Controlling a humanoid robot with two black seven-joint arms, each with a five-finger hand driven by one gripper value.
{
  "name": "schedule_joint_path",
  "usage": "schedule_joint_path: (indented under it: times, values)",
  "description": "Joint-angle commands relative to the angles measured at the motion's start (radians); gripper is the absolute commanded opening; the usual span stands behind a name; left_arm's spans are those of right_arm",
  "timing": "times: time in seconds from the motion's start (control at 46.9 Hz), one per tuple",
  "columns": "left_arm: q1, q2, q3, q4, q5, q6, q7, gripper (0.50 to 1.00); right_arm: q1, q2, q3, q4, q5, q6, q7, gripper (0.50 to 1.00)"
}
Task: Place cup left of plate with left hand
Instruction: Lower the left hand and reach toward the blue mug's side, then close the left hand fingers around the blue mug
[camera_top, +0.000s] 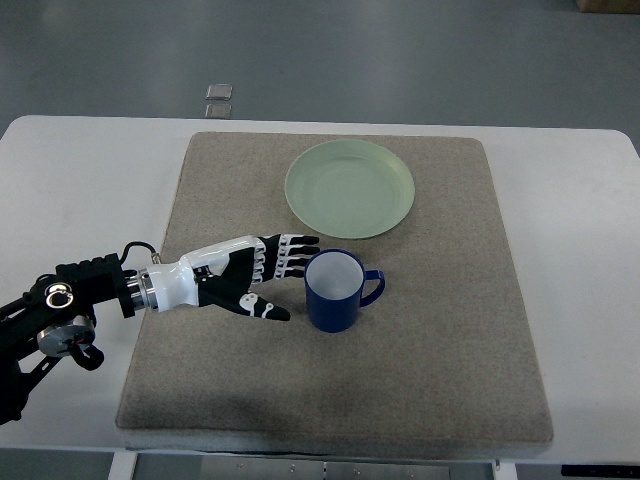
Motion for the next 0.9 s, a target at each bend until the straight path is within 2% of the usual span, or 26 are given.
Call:
schedule_joint_path:
  times: [0.0,0.235,0.875]
  values:
    - [-0.010,-0.023,0.000,0.008,0.035,0.003,0.000,0.999,0.000,0.000,0.000,0.000,0.000,0.000,0.000,0.932]
    - [-0.053,-0.094,0.002,0.086,0.043,0.003,0.002,0.999,0.000,0.000,0.000,0.000,0.000,0.000,0.000,0.932]
    - [-0.079,-0.131,0.040,0.085,0.045,0.000,0.003,0.992,0.000,0.000,0.000,0.000,0.000,0.000,0.000,0.932]
